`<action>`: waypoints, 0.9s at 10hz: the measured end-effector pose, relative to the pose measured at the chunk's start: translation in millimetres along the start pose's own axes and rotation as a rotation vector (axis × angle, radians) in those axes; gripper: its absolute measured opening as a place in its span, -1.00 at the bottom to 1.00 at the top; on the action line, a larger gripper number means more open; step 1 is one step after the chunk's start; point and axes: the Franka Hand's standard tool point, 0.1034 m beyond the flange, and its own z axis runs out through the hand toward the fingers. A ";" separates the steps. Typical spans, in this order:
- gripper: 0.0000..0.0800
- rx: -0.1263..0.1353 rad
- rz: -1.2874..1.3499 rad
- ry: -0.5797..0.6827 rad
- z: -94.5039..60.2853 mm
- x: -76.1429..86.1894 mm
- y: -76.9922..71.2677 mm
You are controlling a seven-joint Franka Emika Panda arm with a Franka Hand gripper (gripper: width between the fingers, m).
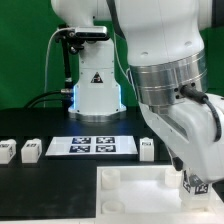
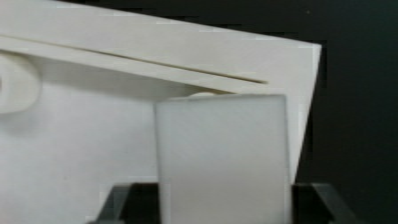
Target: Assemble one leg
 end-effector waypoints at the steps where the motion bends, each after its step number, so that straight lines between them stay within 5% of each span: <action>1: 0.31 -0.005 -0.076 0.003 1.3 -2.4 0.9; 4: 0.54 -0.029 -0.401 0.005 7.9 -22.3 4.1; 6: 0.61 -0.031 -0.610 0.004 7.8 -19.2 4.3; 9: 0.62 -0.068 -1.098 0.039 5.7 -3.6 5.7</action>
Offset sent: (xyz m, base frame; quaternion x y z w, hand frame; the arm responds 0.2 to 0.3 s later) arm -0.0193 0.0188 0.0031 -0.0476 0.0405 -0.3633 0.9296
